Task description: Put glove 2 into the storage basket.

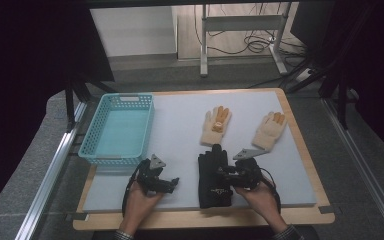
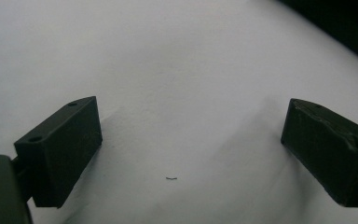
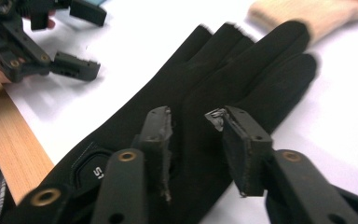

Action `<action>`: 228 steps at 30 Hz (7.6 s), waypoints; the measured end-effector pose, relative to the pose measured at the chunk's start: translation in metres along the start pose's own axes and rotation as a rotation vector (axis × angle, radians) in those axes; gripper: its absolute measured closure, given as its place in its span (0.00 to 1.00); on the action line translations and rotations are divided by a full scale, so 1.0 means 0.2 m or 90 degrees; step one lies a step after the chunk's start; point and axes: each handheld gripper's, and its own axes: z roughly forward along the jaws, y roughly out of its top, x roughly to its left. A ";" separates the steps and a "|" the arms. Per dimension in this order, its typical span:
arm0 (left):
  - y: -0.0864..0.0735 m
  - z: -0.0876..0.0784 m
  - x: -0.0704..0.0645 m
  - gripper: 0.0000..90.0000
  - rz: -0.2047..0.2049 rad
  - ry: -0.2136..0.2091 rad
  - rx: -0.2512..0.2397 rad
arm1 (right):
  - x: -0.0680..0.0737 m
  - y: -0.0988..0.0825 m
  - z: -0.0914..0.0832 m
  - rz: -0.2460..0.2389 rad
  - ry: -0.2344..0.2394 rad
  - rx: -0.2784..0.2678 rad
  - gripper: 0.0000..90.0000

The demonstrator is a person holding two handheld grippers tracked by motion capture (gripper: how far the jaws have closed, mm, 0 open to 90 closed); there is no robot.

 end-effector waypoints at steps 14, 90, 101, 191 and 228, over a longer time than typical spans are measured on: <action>-0.03 -0.04 0.00 0.07 0.003 -0.003 0.004 | -0.20 -0.16 -0.07 -0.021 -0.003 0.009 0.94; -0.14 -0.13 0.14 0.03 -0.004 -0.005 0.008 | -0.43 -0.22 -0.04 -0.010 -0.164 -0.020 0.24; -0.14 -0.12 0.14 0.01 -0.002 -0.014 0.011 | -0.42 -0.22 -0.03 -0.025 -0.177 -0.013 0.22; 0.41 -0.08 -0.09 0.73 0.028 -0.035 0.040 | -0.42 -0.22 -0.03 -0.025 -0.177 -0.015 0.22; 0.60 -0.42 0.59 0.72 -0.100 0.154 0.043 | -0.42 -0.22 -0.03 -0.026 -0.176 -0.015 0.22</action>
